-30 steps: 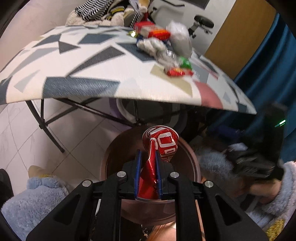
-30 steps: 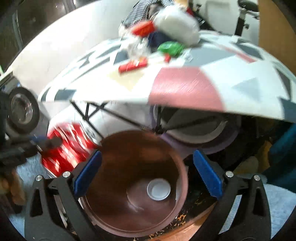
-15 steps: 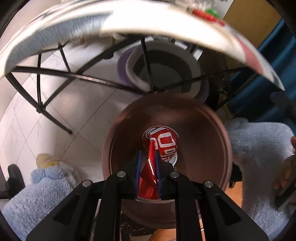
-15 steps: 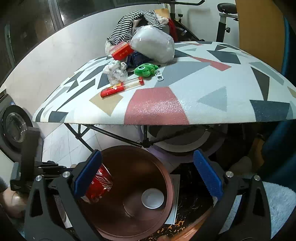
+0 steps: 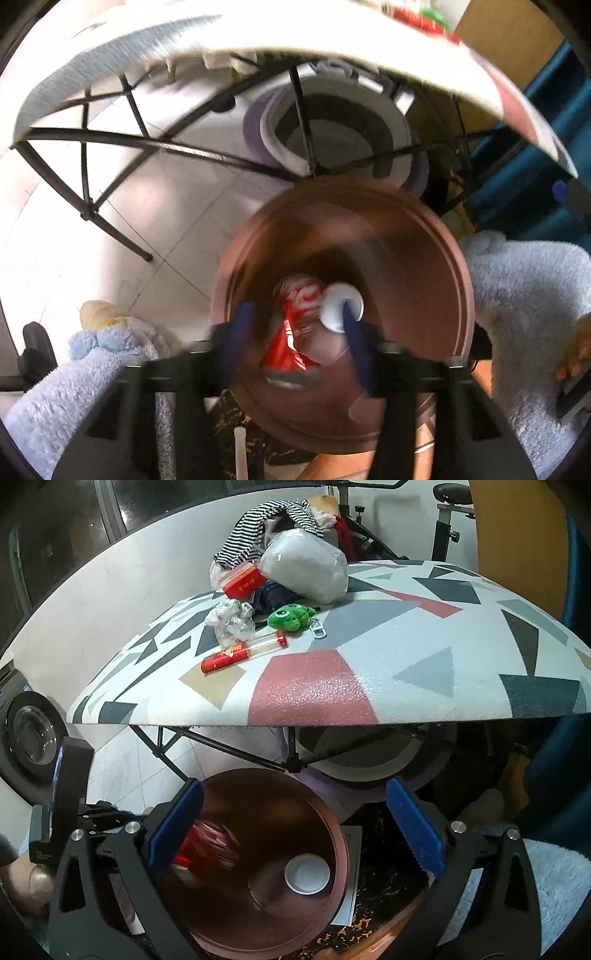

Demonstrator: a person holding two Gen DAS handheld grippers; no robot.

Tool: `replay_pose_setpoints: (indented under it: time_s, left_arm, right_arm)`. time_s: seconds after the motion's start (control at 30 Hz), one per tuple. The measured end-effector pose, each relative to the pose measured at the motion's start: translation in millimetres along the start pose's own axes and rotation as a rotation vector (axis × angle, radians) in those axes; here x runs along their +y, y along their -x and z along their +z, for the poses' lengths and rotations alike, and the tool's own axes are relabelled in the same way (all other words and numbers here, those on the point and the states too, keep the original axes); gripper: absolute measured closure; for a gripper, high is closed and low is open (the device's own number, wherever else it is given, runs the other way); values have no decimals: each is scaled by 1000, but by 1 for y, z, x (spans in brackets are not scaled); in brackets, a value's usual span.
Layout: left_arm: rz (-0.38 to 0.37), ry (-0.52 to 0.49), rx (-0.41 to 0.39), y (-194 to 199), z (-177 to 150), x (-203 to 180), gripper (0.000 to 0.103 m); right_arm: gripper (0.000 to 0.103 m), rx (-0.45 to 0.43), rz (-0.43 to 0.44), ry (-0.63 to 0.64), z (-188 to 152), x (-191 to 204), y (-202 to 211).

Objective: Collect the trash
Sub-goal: 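Raise both tools back over the table toward the remaining trash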

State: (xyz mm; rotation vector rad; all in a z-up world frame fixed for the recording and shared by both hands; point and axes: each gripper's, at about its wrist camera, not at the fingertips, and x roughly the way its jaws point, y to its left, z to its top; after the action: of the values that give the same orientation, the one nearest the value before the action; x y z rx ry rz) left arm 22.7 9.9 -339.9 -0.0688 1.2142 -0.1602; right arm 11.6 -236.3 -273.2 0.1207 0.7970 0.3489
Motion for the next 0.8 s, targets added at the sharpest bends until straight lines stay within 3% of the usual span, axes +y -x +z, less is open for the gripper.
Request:
replay_pose_setpoints:
  time_s: [0.37, 0.8]
  left_arm:
    - [-17, 127, -219, 52, 7, 26, 7]
    - [21, 26, -481, 125, 37, 14, 6]
  right_arm:
    - [6, -48, 35, -7, 4, 0, 7]
    - [6, -110, 55, 128, 39, 13, 24]
